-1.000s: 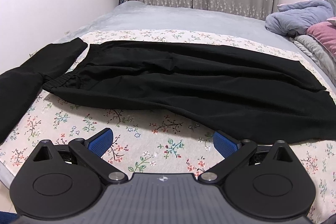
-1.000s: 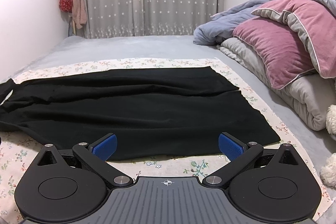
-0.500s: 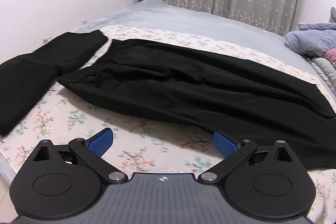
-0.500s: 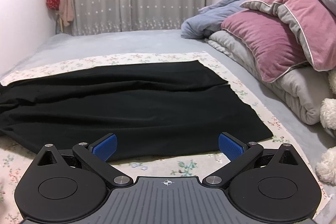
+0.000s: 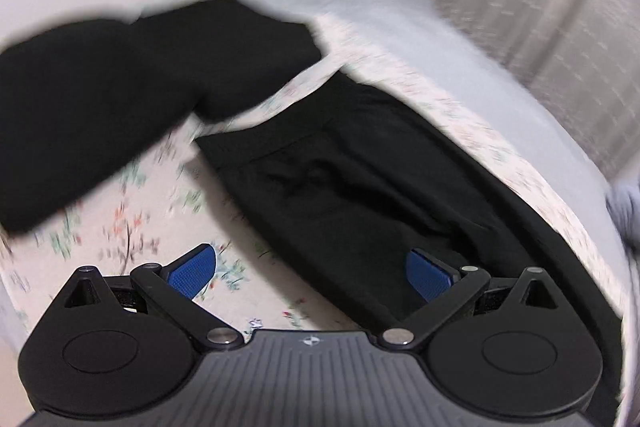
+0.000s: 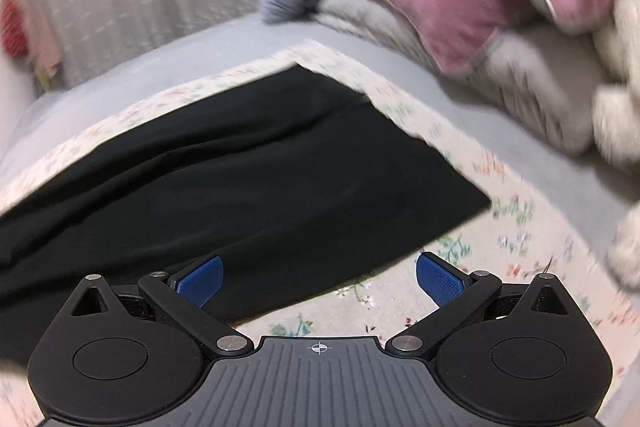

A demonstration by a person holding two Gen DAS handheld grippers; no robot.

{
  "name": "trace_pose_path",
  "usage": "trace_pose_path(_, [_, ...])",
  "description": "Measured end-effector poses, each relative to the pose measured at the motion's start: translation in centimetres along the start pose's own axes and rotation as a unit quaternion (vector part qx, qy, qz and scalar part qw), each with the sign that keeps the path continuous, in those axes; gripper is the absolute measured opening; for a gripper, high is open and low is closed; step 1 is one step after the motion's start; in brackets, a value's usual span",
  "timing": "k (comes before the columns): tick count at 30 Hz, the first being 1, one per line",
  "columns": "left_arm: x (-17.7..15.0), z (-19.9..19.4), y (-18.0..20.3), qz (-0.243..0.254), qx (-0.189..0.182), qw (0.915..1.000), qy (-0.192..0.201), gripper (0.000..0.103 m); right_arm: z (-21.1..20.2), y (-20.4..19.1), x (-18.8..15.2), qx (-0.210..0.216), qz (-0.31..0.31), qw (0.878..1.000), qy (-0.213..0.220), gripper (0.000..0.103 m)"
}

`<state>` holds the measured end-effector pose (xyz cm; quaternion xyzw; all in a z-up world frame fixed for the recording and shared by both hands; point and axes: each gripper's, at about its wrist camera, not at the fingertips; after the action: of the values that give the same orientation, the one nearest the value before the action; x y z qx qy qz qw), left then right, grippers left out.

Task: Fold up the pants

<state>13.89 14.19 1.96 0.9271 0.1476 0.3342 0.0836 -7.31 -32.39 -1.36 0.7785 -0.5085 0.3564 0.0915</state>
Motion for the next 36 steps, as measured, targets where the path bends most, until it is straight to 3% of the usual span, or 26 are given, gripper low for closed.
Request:
trace_pose_path(5, [0.1, 5.2, -2.8, -0.065, 0.000, 0.9973, -0.036, 0.103, 2.2, 1.4, 1.2, -0.045, 0.031, 0.998, -0.002, 0.101])
trace_pose_path(10, [0.4, 7.6, -4.4, -0.132, -0.027, 0.9905, -0.025, 0.103, 3.6, 2.7, 2.3, -0.023, 0.081, 0.996, -0.032, 0.097])
trace_pose_path(12, [0.8, 7.8, -3.9, -0.130, -0.033, 0.9910, -0.009, 0.103, 4.3, 3.3, 2.9, -0.022, 0.091, 0.995, -0.036, 0.095])
trace_pose_path(16, [0.8, 8.5, -2.4, -0.097, -0.021, 0.9951, 0.007, 0.103, 6.0, 5.1, 3.7, -0.027, 0.133, 0.989, -0.055, 0.079])
trace_pose_path(18, [0.8, 8.8, -1.9, -0.082, -0.021, 0.9963, 0.016, 0.091, 6.2, 5.9, 3.8, -0.025, 0.151, 0.987, -0.050, 0.073])
trace_pose_path(20, [1.0, 9.1, -1.4, -0.065, -0.024, 0.9974, 0.018, 0.058, 6.2, 6.1, 3.8, -0.028, 0.153, 0.987, -0.042, 0.064])
trace_pose_path(21, [1.0, 9.3, -1.3, -0.058, -0.015, 0.9981, 0.018, 0.048, 6.3, 6.1, 3.9, -0.033, 0.149, 0.987, -0.040, 0.059])
trace_pose_path(22, [1.0, 9.4, -1.3, -0.051, -0.001, 0.9985, 0.017, 0.027, 6.5, 6.0, 4.0, -0.037, 0.142, 0.988, -0.036, 0.045])
trace_pose_path(23, [1.1, 9.5, -1.6, -0.050, 0.005, 0.9986, 0.014, 0.020, 6.7, 6.0, 4.1, -0.043, 0.135, 0.989, -0.035, 0.028])
trace_pose_path(25, [1.2, 9.2, -2.6, -0.067, -0.009, 0.9976, 0.016, 0.019, 7.0, 6.3, 4.4, -0.043, 0.129, 0.990, -0.035, 0.010])
trace_pose_path(27, [1.0, 8.0, -3.3, -0.073, -0.019, 0.9968, 0.025, 0.018, 6.9, 6.9, 4.7, -0.026, 0.139, 0.989, -0.033, 0.000])
trace_pose_path(33, [0.0, 4.1, -4.7, -0.065, -0.033, 0.9968, 0.034, 0.018, 2.6, 6.9, 5.0, -0.013, 0.111, 0.993, 0.027, 0.000])
trace_pose_path(36, [-1.0, 2.9, -5.6, -0.054, -0.027, 0.9979, 0.025, 0.018, 1.2, 7.6, 4.8, -0.013, 0.108, 0.993, 0.036, 0.000])
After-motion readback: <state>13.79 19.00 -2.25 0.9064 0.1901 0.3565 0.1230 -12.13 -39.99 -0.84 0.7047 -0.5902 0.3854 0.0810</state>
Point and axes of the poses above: each gripper's, at about its wrist camera, not at the fingertips, and z roughly the way its jaws point, y to its right, x to its top, and after that the axes turned 6 degrees about z, right-handed
